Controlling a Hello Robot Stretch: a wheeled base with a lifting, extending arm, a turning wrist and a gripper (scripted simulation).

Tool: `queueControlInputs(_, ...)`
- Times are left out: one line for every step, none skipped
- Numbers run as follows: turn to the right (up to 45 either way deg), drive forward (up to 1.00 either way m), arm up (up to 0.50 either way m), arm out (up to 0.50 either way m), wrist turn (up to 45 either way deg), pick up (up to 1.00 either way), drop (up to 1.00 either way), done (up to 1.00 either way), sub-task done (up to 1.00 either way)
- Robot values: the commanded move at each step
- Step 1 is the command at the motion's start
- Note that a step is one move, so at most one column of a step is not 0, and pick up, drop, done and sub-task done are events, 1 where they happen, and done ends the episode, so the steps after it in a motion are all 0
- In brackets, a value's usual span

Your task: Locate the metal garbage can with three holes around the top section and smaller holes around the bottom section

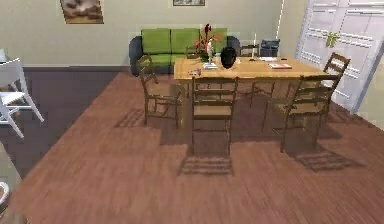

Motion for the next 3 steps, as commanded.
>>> queueControlInputs(0.0, 0.55, 0.0, 0.0, 0.0, 0.0, 0.0, 0.0, 0.0)
queueControlInputs(-36.0, 0.0, 0.0, 0.0, 0.0, 0.0, 0.0, 0.0, 0.0)
queueControlInputs(0.0, 1.0, 0.0, 0.0, 0.0, 0.0, 0.0, 0.0, 0.0)
